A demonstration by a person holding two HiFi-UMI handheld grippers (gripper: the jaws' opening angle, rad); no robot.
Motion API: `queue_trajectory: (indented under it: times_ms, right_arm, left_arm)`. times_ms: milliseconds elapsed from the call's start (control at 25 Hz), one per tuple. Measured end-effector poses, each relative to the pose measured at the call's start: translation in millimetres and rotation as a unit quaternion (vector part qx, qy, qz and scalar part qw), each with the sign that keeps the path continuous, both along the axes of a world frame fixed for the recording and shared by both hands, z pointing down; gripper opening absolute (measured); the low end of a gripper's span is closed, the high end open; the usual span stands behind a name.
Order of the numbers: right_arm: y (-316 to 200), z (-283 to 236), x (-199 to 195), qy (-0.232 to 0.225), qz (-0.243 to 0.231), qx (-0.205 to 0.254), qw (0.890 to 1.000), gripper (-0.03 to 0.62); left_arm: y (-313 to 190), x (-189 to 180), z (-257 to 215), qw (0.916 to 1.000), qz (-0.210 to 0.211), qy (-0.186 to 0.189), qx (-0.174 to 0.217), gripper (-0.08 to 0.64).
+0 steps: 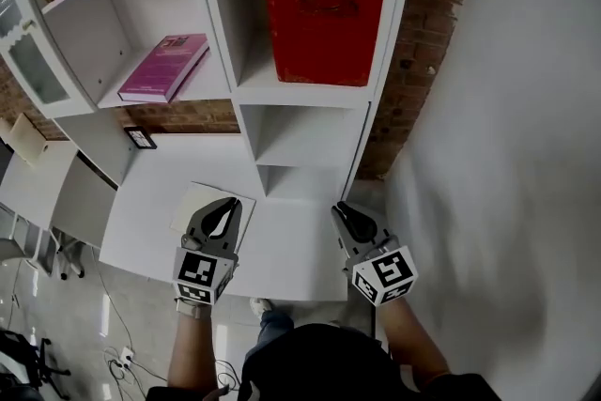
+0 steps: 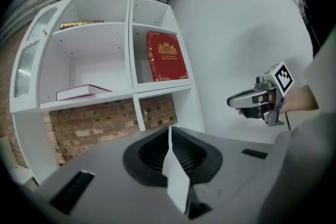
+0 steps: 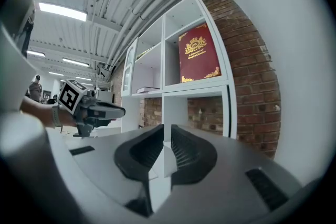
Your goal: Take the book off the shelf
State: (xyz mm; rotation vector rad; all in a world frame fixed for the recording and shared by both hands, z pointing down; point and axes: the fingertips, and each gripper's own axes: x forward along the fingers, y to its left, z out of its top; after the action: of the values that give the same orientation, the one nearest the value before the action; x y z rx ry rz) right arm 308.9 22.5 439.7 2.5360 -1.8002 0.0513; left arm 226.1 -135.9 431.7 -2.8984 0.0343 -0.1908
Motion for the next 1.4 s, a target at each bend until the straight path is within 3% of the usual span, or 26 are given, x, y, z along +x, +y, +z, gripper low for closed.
queue_trajectory:
  times_ms: [400,640,960,1160,1400]
  right_arm:
    - [-121,-20,-1,0.019,-0.034,-0.002,0.999,0.038]
    - [-181,-26,-7,0.025,-0.055,-0.002,0.998,0.038]
    - [-234,-29,-10,0.025,-0.065,0.001,0.998,0.038]
    - [-256,-29,-10,0.023,-0.066,0.004,0.998,0.038]
    - [-274,-30,-10,0.025,-0.065,0.001,0.998,0.038]
  left_arm:
    - [-113,-5,-27,0.9981,-0.03,0.01,0.054,0.027]
    - [-165,-4,-45,0.9912,-0.037,-0.007,0.127,0.078]
    - [-209,4,-65,0.9727,-0.038,-0.027,0.227,0.158]
    - [-229,13,-85,0.9567,-0.036,-0.022,0.288,0.227]
    - [-253,26,-98,0.9401,-0.033,-0.03,0.338,0.288]
